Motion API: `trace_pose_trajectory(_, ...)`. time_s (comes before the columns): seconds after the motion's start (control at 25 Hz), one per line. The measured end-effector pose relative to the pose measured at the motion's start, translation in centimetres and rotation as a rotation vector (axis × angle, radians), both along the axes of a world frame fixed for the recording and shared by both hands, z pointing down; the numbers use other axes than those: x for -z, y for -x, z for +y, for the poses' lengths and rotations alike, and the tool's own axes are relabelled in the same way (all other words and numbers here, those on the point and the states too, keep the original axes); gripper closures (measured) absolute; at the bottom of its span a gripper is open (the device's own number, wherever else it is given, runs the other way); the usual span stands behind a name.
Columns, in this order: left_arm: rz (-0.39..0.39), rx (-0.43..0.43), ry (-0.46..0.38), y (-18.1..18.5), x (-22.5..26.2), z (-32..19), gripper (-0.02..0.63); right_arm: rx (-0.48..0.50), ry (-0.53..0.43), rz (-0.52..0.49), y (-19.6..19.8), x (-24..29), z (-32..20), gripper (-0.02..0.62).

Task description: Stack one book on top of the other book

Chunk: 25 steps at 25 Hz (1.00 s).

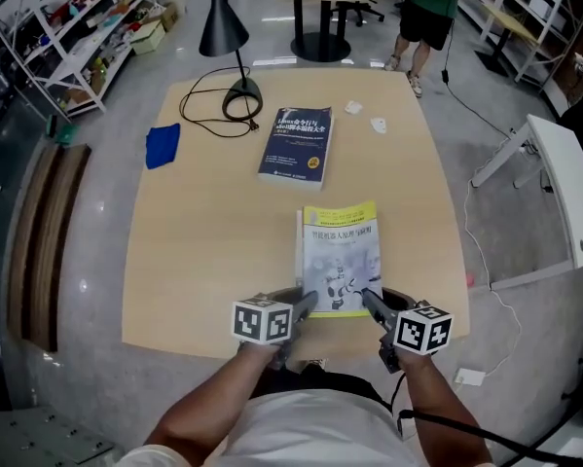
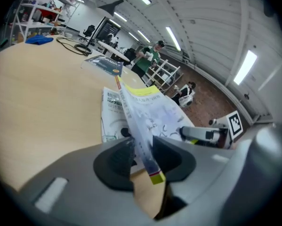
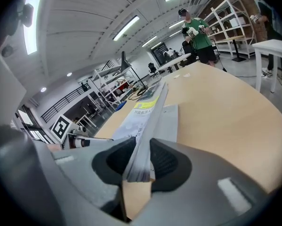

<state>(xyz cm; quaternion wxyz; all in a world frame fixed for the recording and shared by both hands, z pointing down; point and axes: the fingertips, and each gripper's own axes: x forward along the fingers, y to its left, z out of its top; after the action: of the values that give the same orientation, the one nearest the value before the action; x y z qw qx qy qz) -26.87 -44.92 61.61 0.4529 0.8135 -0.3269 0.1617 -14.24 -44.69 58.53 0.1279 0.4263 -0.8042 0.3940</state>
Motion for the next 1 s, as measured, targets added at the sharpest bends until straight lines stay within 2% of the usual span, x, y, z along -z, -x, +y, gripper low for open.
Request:
trace_pose_trajectory(0.32, -0.077, 0.0, 0.106, 1.0, -4.3, -0.5, 0.471, 0.013, 0.09, 0.036, 0.7, -4.0, -0.6, 0.497)
trace_pose_trajectory(0.48, -0.081, -0.033, 0.097, 1.3, -4.4, -0.5, 0.471, 0.02, 0.108, 0.032, 0.8, -4.3, -0.2, 0.497)
trace_pose_trajectory(0.8, -0.074, -0.025, 0.103, 1.7, -4.5, -0.7, 0.471, 0.036, 0.119, 0.026, 1.0, -4.7, -0.2, 0.492)
trace_pose_trajectory(1.0, -0.093, -0.033, 0.101, 1.8, -4.1, -0.6, 0.462, 0.052, 0.15, 0.056, 0.8, -5.2, 0.0, 0.48)
